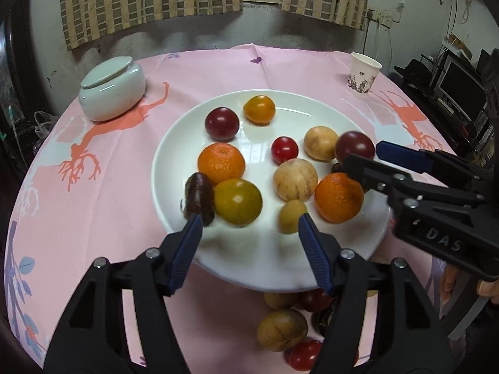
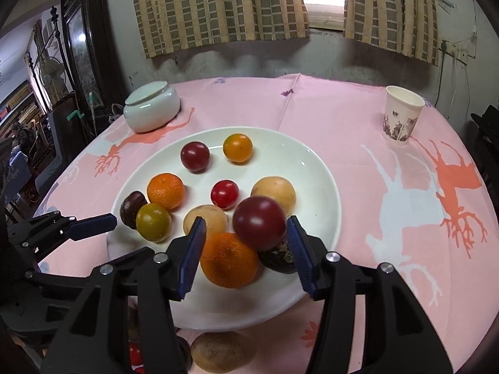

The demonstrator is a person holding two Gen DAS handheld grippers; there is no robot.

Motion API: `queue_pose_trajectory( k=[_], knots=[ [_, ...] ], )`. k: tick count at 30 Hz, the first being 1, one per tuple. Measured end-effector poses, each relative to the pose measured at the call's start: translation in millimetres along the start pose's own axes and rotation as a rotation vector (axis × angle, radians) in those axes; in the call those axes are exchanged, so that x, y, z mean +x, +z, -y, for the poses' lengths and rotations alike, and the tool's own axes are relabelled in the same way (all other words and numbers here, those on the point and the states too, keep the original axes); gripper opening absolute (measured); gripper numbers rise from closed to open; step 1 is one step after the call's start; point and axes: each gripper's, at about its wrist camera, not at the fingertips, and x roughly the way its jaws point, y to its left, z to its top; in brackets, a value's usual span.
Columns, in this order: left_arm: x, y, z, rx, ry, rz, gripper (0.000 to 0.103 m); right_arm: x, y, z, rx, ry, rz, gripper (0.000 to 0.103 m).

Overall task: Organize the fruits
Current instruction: 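Carry both fruits onto the white plate and open both tools, then grasp a dark brown round fruit from the pile with the left tool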

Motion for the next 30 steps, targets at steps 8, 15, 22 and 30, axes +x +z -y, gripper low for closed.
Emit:
queue_pose_trajectory(
  k=[8,15,22,30],
  knots=[
    [-28,-14,-7,0.001,0.001,0.017,0.069,-37,-17,6,0.015,0.024,0.003,0.06],
    [-58,-55,-5,0.031,-0.055,-0.011,0.069,-95,-54,12,-0.038,0.028,0.032,0.065],
    [-76,-117,23,0.108,-0.152,-0.064,0.074,-114,-92,21,0.043,0.063,0.007,0.065],
    [-81,-150,45,0.138,-0.145,-0.093,0.074,-110,-108,10,0.057,0.095,-0.002,0.065]
  ],
)
